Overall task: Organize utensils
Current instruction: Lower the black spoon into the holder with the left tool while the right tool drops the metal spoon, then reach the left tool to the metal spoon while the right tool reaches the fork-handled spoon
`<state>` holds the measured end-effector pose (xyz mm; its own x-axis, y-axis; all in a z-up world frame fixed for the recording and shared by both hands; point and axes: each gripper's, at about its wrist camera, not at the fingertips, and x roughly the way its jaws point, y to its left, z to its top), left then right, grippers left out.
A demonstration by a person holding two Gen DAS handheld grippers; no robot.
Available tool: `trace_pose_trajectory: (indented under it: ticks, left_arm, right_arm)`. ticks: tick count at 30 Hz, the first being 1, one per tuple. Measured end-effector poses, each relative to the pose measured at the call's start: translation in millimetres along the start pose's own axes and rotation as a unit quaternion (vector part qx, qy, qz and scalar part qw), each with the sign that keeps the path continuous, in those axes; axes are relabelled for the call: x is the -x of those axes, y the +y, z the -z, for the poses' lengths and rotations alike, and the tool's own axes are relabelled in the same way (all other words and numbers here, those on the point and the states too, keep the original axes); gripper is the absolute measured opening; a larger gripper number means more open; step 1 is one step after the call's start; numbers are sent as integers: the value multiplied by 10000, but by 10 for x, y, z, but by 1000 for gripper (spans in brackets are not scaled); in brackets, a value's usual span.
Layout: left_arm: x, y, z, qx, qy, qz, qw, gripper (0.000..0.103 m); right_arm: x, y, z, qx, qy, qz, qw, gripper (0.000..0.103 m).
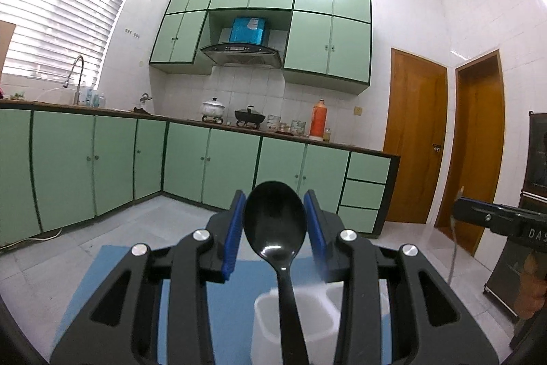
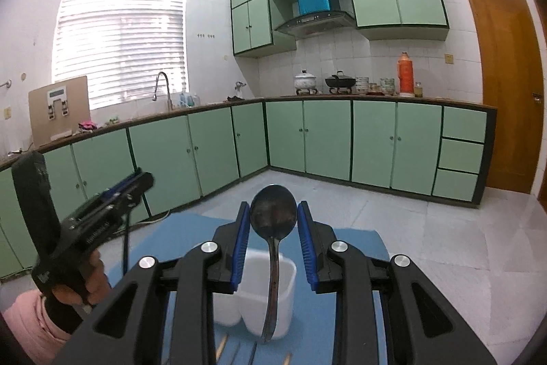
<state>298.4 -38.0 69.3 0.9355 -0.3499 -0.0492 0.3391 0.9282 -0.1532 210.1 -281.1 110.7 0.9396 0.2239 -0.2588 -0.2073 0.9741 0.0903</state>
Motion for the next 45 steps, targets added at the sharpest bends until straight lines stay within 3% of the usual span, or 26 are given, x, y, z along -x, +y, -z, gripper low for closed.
trace_pose_trajectory:
  ticks: [8, 14, 32, 38, 45]
  left_arm:
    - [-509, 25, 97, -26, 34, -87, 10000, 34]
    - [-686, 95, 222, 10, 241, -83, 9997, 34]
    - [-521, 242, 555, -31, 984, -88, 9951, 35]
    - [-413, 271, 568, 34, 1109, -110, 9938, 52]
    - [-84, 317, 446, 162, 1123, -196, 9934, 77]
  right_arm:
    - [-561, -88, -103, -215, -143, 48, 9997, 28]
    - [-891, -120, 16, -271, 19, 73, 9996, 28]
    - [-1098, -17, 696, -257, 826, 47, 9962, 28]
    - [-1036, 26, 813, -198, 914, 101, 9956, 30]
    - [-740, -6, 831, -228, 690, 273, 9970, 54]
